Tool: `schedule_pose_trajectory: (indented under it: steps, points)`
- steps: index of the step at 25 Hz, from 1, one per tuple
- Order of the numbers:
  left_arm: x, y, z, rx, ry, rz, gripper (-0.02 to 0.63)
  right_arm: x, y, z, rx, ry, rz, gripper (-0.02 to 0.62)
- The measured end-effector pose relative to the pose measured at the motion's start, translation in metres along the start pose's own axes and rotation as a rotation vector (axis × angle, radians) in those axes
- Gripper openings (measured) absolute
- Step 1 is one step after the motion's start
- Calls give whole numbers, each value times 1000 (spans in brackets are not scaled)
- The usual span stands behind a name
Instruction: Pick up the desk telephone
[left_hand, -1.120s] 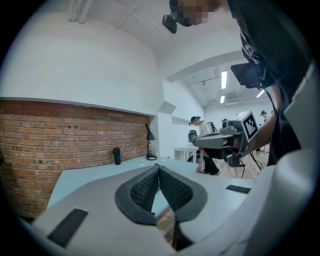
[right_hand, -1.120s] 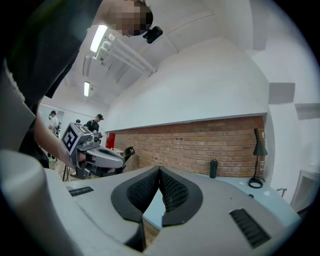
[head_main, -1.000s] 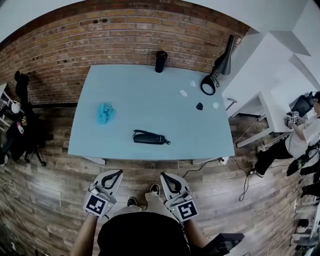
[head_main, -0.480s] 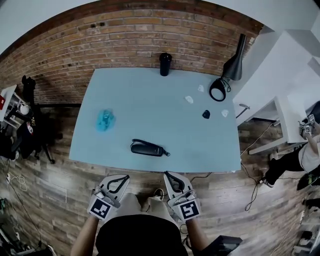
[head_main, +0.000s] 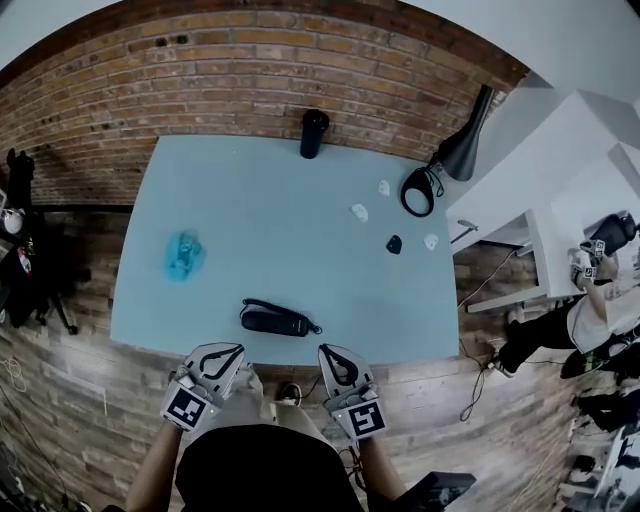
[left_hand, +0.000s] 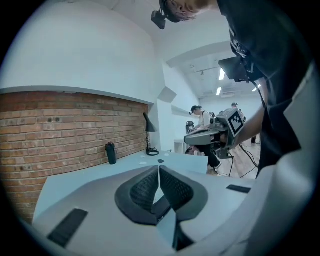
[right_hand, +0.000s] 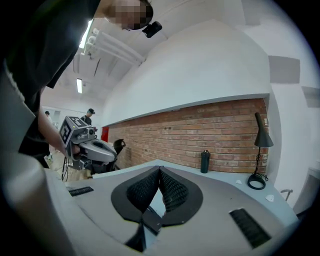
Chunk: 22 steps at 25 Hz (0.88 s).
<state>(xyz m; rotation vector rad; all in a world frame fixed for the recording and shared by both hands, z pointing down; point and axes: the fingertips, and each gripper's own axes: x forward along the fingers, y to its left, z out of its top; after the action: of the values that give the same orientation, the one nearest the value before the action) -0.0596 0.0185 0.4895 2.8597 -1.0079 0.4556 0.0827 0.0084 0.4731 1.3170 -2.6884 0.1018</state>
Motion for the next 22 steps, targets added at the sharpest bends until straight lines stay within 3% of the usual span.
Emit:
schedule_pose_trajectory:
  steps: [4,10,15,22]
  points:
    - [9,39,-2,-29,-16,-41,3,30,-14,3,-40,72,-44,18]
    - [19,77,-4,28,-47,-145,5,73,-14,-6,-65,162,-49,20]
    - [30,74,-26,129,25,-213,15,79,-13,-38,-86,249,-12,26]
    - [65,62,-48,140,168,-274,141,86,-23,-95,-130,423,155,101]
